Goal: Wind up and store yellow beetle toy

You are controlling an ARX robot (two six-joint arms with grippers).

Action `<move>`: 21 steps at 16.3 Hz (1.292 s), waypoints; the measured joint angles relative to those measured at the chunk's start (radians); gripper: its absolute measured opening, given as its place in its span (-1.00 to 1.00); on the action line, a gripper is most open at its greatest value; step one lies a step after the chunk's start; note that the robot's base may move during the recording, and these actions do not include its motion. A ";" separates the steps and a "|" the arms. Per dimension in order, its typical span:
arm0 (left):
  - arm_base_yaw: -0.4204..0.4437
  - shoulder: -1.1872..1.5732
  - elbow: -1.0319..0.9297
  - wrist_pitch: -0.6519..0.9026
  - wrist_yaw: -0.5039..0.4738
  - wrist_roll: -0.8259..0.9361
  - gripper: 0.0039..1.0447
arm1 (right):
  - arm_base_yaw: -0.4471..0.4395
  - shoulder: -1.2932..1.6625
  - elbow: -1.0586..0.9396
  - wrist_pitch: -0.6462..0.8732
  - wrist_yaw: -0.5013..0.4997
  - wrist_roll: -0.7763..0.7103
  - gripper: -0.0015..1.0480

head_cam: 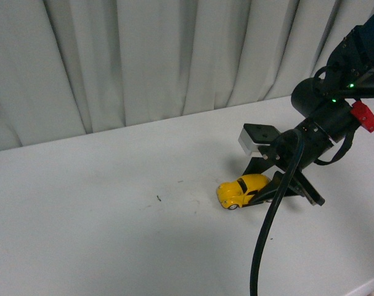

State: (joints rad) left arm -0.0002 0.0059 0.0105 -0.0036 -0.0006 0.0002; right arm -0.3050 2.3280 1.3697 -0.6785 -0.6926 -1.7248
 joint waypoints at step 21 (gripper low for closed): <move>0.000 0.000 0.000 0.000 0.000 0.000 0.88 | -0.037 -0.088 -0.065 0.078 -0.025 -0.002 0.87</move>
State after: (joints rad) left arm -0.0002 0.0059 0.0105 -0.0036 -0.0006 0.0002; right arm -0.3416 2.2398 1.3045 -0.6003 -0.7177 -1.7264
